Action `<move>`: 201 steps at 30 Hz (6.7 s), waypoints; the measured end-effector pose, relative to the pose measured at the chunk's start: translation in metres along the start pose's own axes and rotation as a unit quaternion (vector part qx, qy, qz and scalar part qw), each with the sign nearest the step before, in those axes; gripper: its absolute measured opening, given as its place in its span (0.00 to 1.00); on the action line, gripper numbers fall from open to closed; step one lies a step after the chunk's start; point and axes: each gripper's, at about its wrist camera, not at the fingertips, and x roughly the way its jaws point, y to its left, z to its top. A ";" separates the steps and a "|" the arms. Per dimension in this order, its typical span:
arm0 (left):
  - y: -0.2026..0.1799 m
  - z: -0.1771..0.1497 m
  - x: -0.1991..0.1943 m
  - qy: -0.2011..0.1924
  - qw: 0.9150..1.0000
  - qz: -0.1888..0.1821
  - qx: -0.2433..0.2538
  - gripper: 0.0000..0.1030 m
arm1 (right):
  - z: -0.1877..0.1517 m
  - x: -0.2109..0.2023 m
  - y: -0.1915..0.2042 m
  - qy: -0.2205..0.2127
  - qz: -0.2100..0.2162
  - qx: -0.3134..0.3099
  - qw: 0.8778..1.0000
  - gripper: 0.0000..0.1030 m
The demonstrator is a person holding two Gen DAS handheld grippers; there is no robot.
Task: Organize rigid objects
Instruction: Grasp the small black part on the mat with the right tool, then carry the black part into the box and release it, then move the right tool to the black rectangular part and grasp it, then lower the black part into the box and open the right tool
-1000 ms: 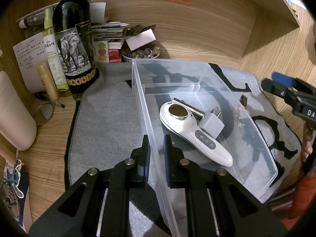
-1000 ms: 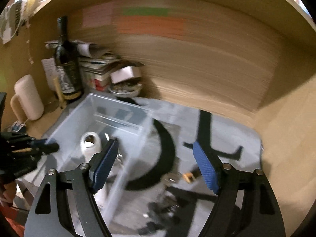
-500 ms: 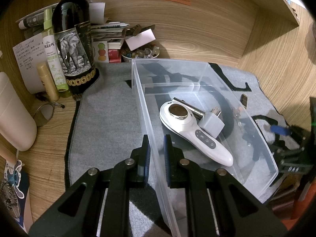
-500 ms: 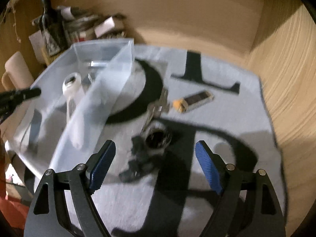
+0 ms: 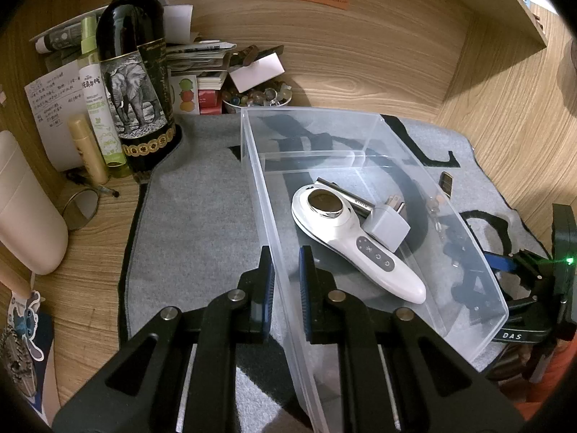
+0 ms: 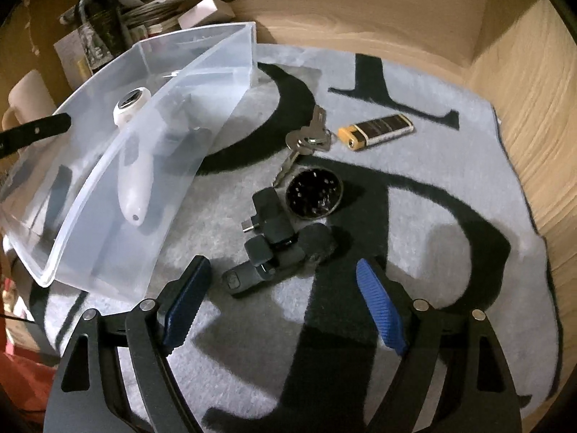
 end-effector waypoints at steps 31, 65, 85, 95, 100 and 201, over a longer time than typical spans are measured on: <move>-0.001 0.000 0.000 -0.001 1.000 0.002 0.000 0.11 | 0.064 -0.061 0.006 -0.134 -0.018 -0.022 0.991 0.50; -0.003 -0.001 0.000 -0.003 1.000 0.002 0.001 0.11 | 0.138 0.028 0.091 -0.039 0.060 -0.151 0.986 0.52; -0.004 0.000 0.000 -0.004 1.000 0.001 0.001 0.11 | 0.120 -0.041 0.055 -0.121 0.025 -0.116 0.986 0.72; -0.004 -0.001 0.000 -0.004 1.000 0.001 0.001 0.11 | 0.082 -0.046 0.003 -0.098 -0.022 -0.050 0.994 0.74; -0.004 -0.001 0.001 -0.004 1.000 0.002 0.002 0.11 | 0.054 -0.027 -0.014 -0.048 -0.014 -0.012 0.999 0.74; -0.003 -0.003 0.001 -0.004 1.000 0.002 0.003 0.11 | 0.093 -0.066 0.043 -0.154 0.015 -0.103 0.983 0.79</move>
